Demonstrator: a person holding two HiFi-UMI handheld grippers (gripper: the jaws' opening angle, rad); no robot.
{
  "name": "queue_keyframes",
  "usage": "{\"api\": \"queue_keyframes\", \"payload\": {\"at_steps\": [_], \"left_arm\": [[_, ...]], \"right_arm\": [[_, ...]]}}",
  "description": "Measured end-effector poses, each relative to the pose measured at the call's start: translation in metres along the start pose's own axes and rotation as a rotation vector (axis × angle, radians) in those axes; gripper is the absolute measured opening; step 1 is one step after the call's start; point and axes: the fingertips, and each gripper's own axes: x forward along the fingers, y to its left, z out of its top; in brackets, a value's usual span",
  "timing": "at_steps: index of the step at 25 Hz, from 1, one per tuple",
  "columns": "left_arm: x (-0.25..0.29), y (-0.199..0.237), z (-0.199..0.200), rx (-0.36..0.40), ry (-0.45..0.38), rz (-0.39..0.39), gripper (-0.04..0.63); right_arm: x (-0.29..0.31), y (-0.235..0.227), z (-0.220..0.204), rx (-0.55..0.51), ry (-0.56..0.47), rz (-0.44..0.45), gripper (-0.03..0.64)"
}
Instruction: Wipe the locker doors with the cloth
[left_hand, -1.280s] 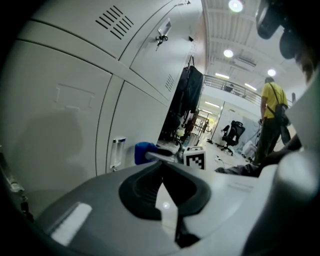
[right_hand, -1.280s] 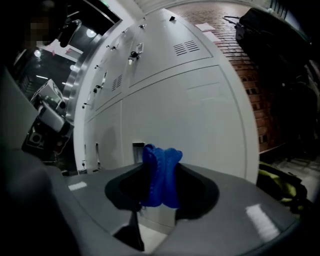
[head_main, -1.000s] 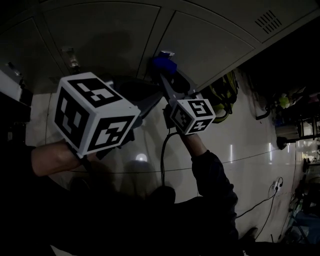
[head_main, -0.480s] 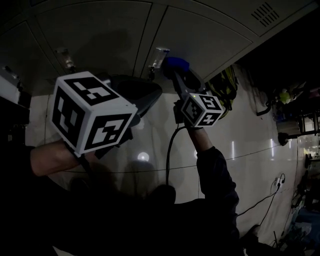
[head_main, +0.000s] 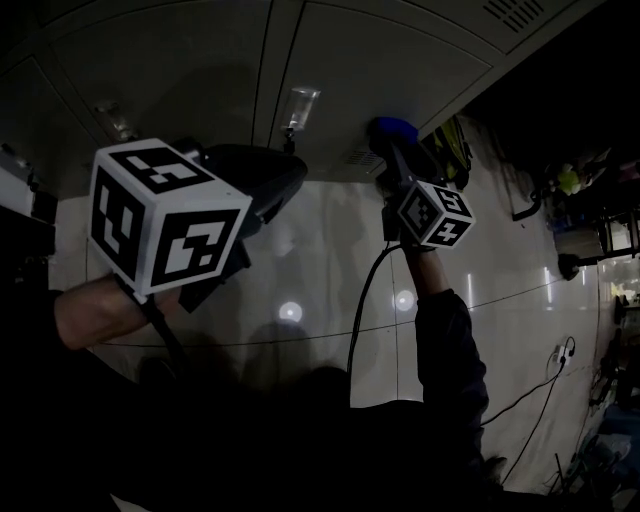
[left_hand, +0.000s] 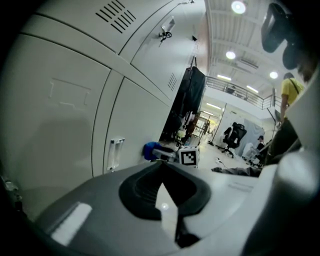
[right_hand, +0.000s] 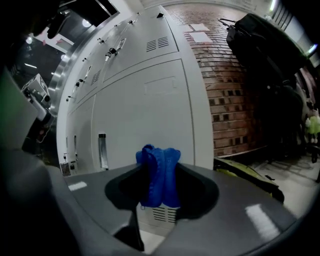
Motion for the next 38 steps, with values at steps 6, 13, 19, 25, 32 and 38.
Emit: {"api": "queue_keyframes", "payload": {"at_steps": [6,13,19,25,32,38], "left_arm": [[0.0,0.001,-0.002,-0.008,0.005,0.002,0.0],[0.0,0.003,-0.005,-0.042,0.011,0.001,0.0],[-0.001,0.003,-0.005,-0.043,0.012,0.001,0.0],[-0.003,0.002,-0.004,-0.051,0.008,-0.001,0.0],[-0.001,0.002,-0.005,-0.057,0.003,-0.009,0.0],[-0.001,0.003,-0.006,-0.058,0.004,-0.008,0.0]], "right_arm": [[-0.011,-0.044,-0.004,0.0,0.014,-0.093,0.159],[-0.017,-0.045,-0.006,0.021,0.006,-0.143,0.155],[-0.009,0.031,-0.018,0.048,-0.012,0.018,0.155],[0.011,0.108,-0.03,0.025,0.009,0.184,0.155],[0.035,0.137,-0.039,0.034,0.031,0.238,0.155],[0.034,0.102,-0.046,0.06,0.044,0.171,0.155]]}}
